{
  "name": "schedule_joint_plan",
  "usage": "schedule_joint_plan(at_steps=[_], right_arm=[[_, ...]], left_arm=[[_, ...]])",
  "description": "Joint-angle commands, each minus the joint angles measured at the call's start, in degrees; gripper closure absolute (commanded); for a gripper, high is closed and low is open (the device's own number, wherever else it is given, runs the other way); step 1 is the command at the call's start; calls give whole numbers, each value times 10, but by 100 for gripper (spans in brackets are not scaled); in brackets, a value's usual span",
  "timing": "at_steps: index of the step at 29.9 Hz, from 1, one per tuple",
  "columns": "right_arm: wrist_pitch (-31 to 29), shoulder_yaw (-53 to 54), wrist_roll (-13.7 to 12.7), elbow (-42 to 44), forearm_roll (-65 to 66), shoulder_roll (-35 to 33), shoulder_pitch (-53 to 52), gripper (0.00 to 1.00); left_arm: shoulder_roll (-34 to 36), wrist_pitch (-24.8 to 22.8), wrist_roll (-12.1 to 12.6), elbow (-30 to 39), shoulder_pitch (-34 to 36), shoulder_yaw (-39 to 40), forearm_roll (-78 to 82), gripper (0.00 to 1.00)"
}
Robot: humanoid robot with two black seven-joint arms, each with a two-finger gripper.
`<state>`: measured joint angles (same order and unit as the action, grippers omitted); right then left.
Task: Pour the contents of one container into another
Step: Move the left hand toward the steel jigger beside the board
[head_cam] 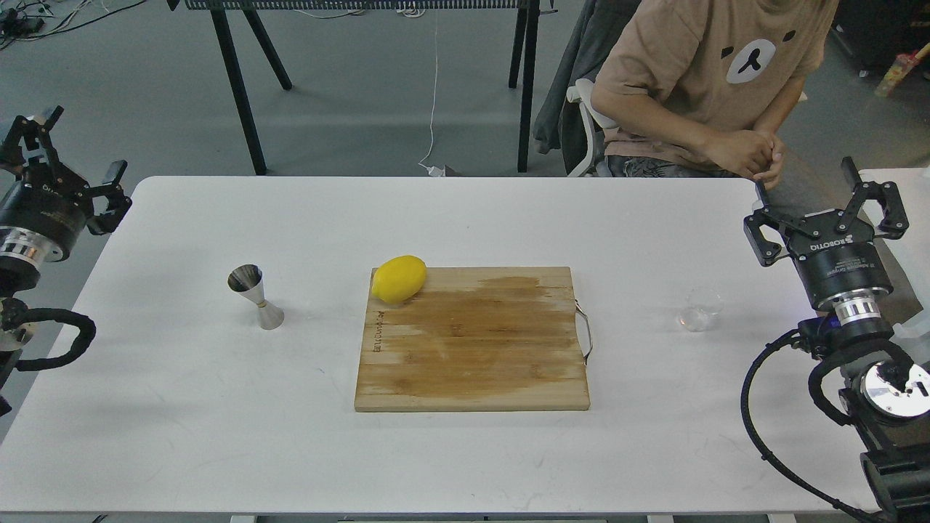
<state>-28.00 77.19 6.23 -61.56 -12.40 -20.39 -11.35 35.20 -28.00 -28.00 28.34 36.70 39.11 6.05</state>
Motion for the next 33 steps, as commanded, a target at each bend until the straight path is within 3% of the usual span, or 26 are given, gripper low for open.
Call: schedule_joint_plan(at_steps=[1, 14, 23, 27, 33], right_arm=[[0, 1, 0, -1, -1, 0, -2, 1], [0, 6, 0, -3, -1, 0, -7, 1], [0, 6, 0, -1, -1, 0, -6, 1], [0, 5, 0, -1, -1, 0, -5, 1], [0, 2, 0, -2, -1, 1, -5, 1]], left_arm=[[-2, 0, 0, 0, 0, -2, -2, 0], [7, 0, 0, -26, 4, -9, 23, 0], [101, 0, 0, -16, 46, -4, 159, 0], [119, 0, 0, 45, 62, -4, 307, 0], [149, 0, 0, 244, 56, -9, 510, 1]])
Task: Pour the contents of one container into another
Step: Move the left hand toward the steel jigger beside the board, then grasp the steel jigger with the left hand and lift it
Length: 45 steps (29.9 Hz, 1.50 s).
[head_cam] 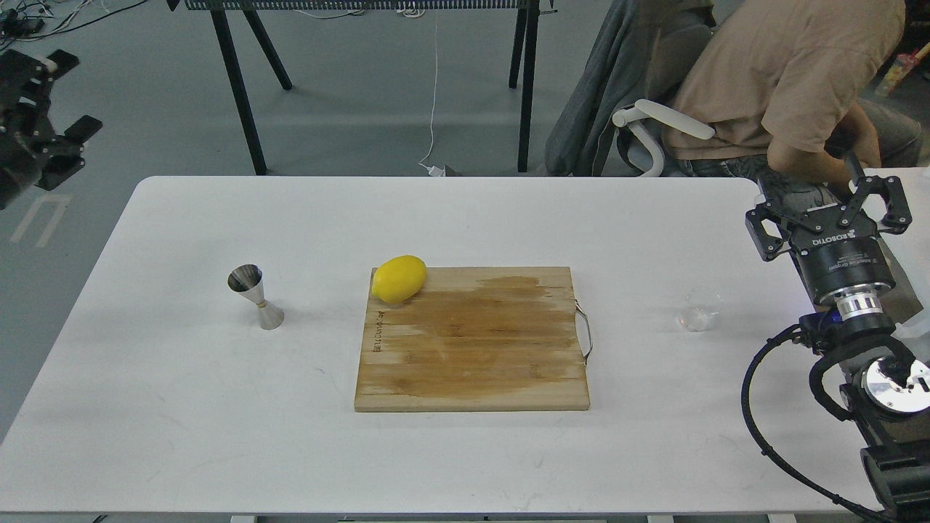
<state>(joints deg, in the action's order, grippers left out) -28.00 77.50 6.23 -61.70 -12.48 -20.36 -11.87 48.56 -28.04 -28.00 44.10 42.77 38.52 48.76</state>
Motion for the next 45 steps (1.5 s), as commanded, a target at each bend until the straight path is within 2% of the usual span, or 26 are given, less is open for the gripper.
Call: schedule_joint_plan(at_steps=[1, 2, 4, 8, 12, 14, 20, 25, 33, 37, 45], right_arm=[[0, -1, 0, -1, 0, 1, 0, 1], [0, -1, 0, -1, 0, 1, 0, 1], [0, -1, 0, -2, 0, 0, 1, 1], [0, -2, 0, 0, 0, 1, 2, 1], [0, -2, 0, 3, 1, 1, 4, 1], [0, -2, 0, 3, 1, 1, 5, 1], [0, -2, 0, 4, 1, 1, 5, 1], [0, -2, 0, 4, 1, 2, 5, 1], [0, -2, 0, 5, 2, 7, 5, 1], [0, -2, 1, 5, 1, 7, 5, 1], [0, -1, 1, 5, 1, 7, 5, 1]], left_arm=[[21, 0, 0, 112, -8, -4, 102, 1], [28, 2, 0, 134, -9, -5, 118, 1], [41, 80, 0, 171, -25, -12, 149, 1], [48, 268, 0, 223, -79, -21, 232, 1], [46, 472, 0, 230, -142, -21, 315, 1], [48, 554, 0, 242, -169, -21, 327, 1], [43, 560, 0, 288, -259, -20, 340, 1], [11, 560, 0, 282, -307, -16, 403, 1], [-50, 560, 0, 211, -343, -14, 476, 1], [-75, 560, 0, 159, -344, -18, 492, 1], [-116, 560, 0, 99, -341, -22, 492, 1]])
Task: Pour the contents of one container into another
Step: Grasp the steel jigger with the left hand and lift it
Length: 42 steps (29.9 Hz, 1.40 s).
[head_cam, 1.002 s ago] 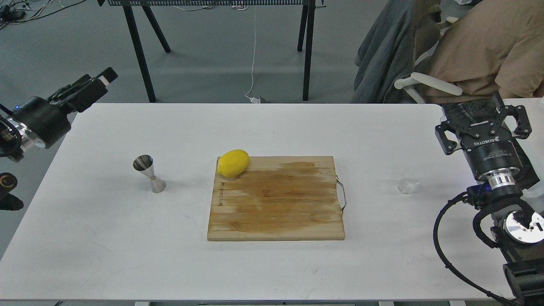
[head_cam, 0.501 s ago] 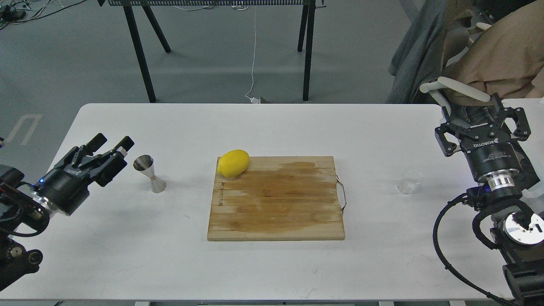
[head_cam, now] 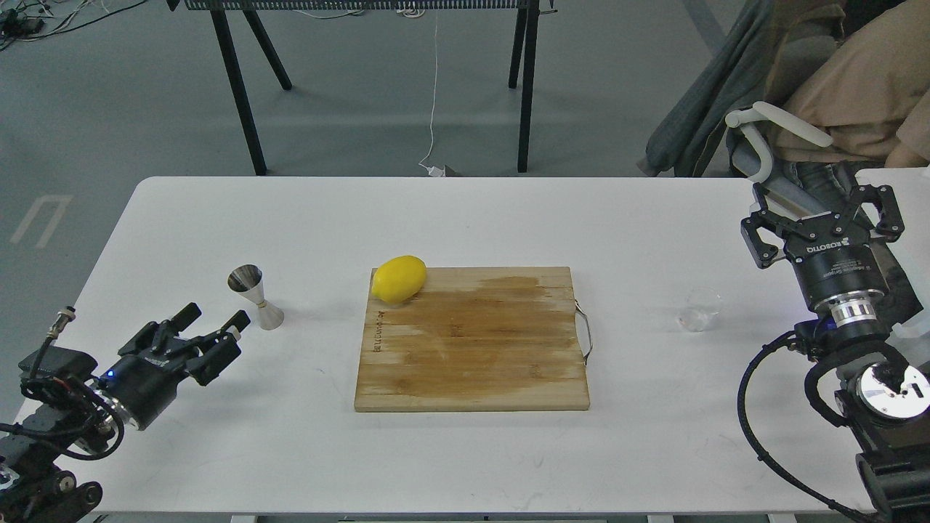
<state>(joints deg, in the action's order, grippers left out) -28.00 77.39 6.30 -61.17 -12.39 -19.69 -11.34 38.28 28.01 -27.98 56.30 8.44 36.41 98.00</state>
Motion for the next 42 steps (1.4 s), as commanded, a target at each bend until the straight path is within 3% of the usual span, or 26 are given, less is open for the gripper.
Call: schedule_joint_plan(at_steps=[1, 22, 42], right_arm=[[0, 0, 0, 0, 0, 0, 0, 1], [0, 0, 0, -2, 0, 0, 0, 1], [0, 0, 0, -2, 0, 0, 1, 1]], left_arm=[[-20, 0, 0, -31, 3, -1, 0, 1], [-115, 0, 0, -153, 95, -34, -6, 1], [-174, 0, 0, -240, 129, -34, -7, 2]])
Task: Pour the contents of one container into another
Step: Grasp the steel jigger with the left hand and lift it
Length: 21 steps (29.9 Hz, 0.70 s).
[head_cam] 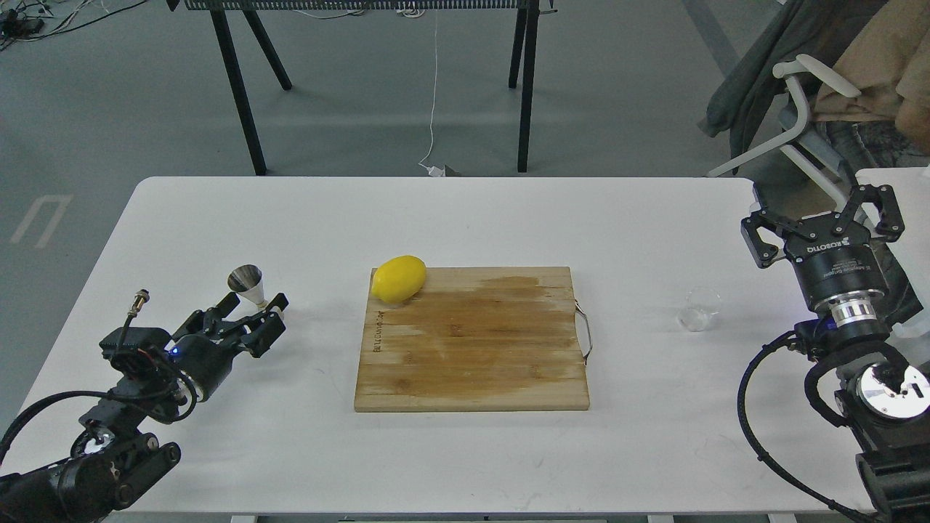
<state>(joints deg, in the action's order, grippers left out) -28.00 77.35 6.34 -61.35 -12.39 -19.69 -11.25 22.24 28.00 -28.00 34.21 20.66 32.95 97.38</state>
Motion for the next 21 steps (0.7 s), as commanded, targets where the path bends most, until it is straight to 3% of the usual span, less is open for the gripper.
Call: schedule_joint_plan(at_steps=[1, 12, 21], right_arm=[[0, 0, 0, 0, 0, 0, 0, 1], [0, 2, 0, 0, 0, 0, 0, 1], [0, 2, 0, 0, 0, 0, 0, 1]], left_arm=[[-18, 0, 0, -25, 10, 0, -1, 2], [-62, 0, 0, -96, 54, -17, -2, 5], [-76, 0, 0, -138, 63, -20, -2, 24]])
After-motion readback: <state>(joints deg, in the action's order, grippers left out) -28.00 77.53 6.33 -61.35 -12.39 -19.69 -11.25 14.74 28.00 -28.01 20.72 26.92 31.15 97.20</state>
